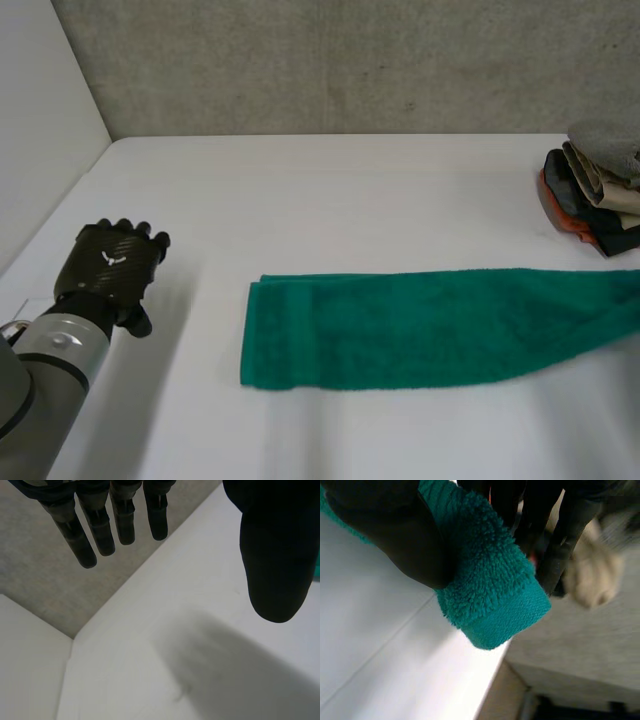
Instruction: Fold the laundry.
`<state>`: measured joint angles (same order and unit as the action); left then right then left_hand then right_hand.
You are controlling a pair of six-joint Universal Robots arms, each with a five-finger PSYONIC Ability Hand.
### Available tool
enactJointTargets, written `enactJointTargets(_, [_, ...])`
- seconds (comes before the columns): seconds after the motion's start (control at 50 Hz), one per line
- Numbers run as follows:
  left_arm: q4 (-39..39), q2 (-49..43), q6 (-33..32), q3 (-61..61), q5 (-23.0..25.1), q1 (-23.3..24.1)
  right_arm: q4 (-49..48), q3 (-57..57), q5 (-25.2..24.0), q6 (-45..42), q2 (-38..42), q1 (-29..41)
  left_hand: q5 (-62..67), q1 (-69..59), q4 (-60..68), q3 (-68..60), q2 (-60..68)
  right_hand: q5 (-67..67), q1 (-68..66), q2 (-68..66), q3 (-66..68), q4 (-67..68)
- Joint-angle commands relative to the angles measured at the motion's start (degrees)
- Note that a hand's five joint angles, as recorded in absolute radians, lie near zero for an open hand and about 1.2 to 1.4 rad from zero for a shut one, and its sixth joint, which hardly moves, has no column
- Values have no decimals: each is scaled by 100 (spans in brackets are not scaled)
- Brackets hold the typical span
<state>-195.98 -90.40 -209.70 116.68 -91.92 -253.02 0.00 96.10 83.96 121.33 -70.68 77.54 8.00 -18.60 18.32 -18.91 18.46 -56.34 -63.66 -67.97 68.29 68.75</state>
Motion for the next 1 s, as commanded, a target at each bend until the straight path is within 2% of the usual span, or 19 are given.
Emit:
enactJointTargets(0.02, [-28,84,8,-5,16,-99,-798,-118,164,172,-358,1841,-5,65,-36,96,-51,-1366,-1634,-1203,1171,1125])
enactJointTargets(0.06, [-28,92,8,-48,16,-108,-1263,-179,147,242,-323,2647,-5,65,-36,96,-51,-1366,-1634,-1203,1171,1125])
enactJointTargets(0.12, [-46,154,34,-84,16,-108,-1774,-223,129,216,-288,3388,-5,65,-36,96,-51,-1366,-1634,-1203,1171,1125])
enactJointTargets(0.18, [-55,224,113,-119,16,-90,-2546,-311,-133,216,175,4555,-38,98,-70,129,-85,-1366,-1634,-1203,1171,1125])
enactJointTargets(0.24, [-81,224,288,-154,16,-37,-2751,-372,-467,207,554,5085,-55,115,-87,146,-101,-1366,-1634,-1203,1171,1125])
enactJointTargets(0.26, [-81,224,332,-163,16,-29,-2768,-407,-747,207,799,5391,-55,115,-87,146,-101,-1366,-1634,-1203,1171,1125])
enactJointTargets(0.38, [-90,207,605,-180,16,68,-2760,-320,-1277,146,1408,5913,-55,115,-87,146,-101,-1366,-1634,-1203,1171,1125])
enactJointTargets(0.46, [-116,84,623,-303,25,278,-2760,-206,-1365,154,1461,5904,-55,115,-87,146,-101,-1366,-1634,-1203,1171,1125])
enactJointTargets(0.54, [-195,-206,632,-601,16,560,-2812,-65,-1295,461,1365,5834,-55,115,-87,146,-101,3612,3344,3775,-3807,-3854])
enactJointTargets(0.56, [-213,-276,640,-681,16,665,-2778,-13,-1225,723,1182,5799,-88,148,-120,180,-135,5522,5254,5685,-5717,-5764])
enactJointTargets(0.62, [-274,-531,640,-997,7,1017,-2716,101,-1084,1312,619,5510,-89,149,-120,180,-135,5634,5366,5797,-5829,-5875])
enactJointTargets(0.66, [-292,-680,649,-1164,-1,1184,-2576,277,-926,2068,144,5035,-89,149,-120,180,-135,5634,5366,5797,-5829,-5875])
enactJointTargets(0.76, [-309,-1260,719,-1674,7,2027,-1665,480,-855,3500,-156,4271,-89,149,-120,180,-135,5634,5366,5797,-5829,-5875])
enactJointTargets(0.8, [-344,-1619,754,-1910,-10,2378,-1241,550,-890,3643,-270,4164,-89,149,-120,180,-135,5634,5366,5797,-5829,-5875])
enactJointTargets(0.86, [-388,-1963,790,-2113,-37,2651,-844,804,-908,3591,-341,3918,-89,149,-120,180,-135,5634,5366,5797,-5829,-5875])
enactJointTargets(0.94, [-450,-2402,790,-2359,-37,3055,-1142,1218,-952,3275,-341,3593,-89,149,-120,180,-135,5634,5366,5797,-5829,-5875])
enactJointTargets(1.0, [-494,-2692,755,-2526,-72,3162,-1353,1455,-908,3003,-341,3540,-22,82,-54,113,-68,5634,5366,5797,-5829,-5875])
